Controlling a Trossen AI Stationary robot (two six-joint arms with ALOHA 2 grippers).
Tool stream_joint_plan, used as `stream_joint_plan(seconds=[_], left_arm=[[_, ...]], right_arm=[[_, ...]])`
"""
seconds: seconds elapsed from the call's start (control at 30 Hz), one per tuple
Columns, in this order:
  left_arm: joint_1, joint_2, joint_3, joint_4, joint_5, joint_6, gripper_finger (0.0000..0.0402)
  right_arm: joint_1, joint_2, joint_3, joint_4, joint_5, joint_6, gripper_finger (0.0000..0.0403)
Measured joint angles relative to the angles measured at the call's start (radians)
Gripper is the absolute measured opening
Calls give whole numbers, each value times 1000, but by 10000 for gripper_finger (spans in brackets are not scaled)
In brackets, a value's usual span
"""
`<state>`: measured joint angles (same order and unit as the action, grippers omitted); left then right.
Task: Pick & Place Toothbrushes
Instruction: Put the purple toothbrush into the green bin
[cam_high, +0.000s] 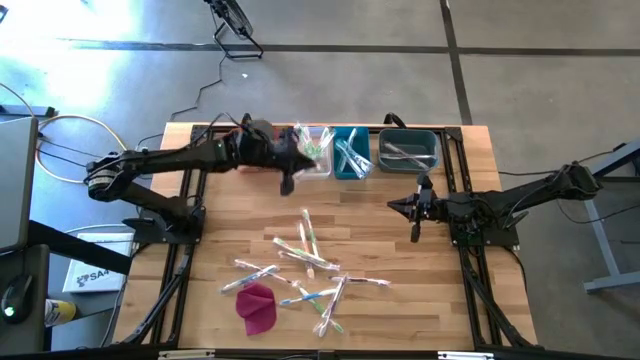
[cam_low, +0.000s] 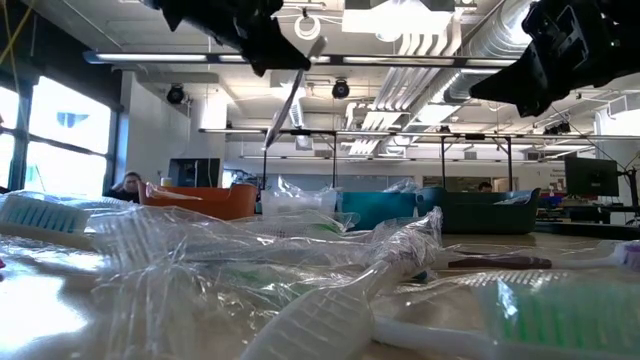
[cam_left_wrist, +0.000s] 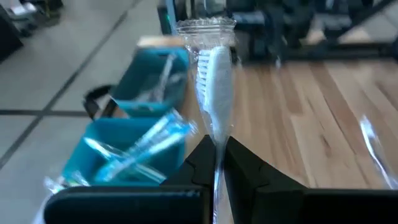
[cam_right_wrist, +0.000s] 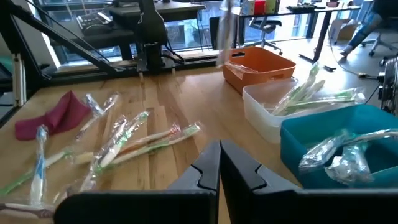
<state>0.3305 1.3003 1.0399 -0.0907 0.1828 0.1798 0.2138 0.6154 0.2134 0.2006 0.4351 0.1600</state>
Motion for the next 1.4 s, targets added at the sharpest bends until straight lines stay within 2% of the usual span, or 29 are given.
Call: stream_joint_plan(seconds=[0.17, 0.27, 0.43, 0.6, 0.73, 1.1, 1.23, 1.4], left_arm=[[94, 11, 0, 77, 231, -5, 14], [96, 38, -22, 176, 318, -24, 14], [74, 102, -60, 364, 332, -53, 14], [74, 148, -62, 432, 354, -76, 14], [75, 154, -62, 433, 358, -80, 14], [75, 154, -62, 440, 358, -80, 14], [75, 154, -62, 440, 363, -80, 14], [75, 154, -62, 440, 394, -80, 14]], right_arm=[[0, 70, 0, 135, 0, -2, 4], [0, 138, 0, 280, 0, -39, 4], [-1, 280, 0, 542, 11, -114, 4], [-5, 417, 1, 744, 86, -150, 5], [-41, 520, 3, 859, 88, -157, 23], [-148, 802, 193, 889, 73, -127, 149], [-180, 893, 269, 888, -5, -128, 167], [-214, 991, 358, 888, -71, -127, 170]])
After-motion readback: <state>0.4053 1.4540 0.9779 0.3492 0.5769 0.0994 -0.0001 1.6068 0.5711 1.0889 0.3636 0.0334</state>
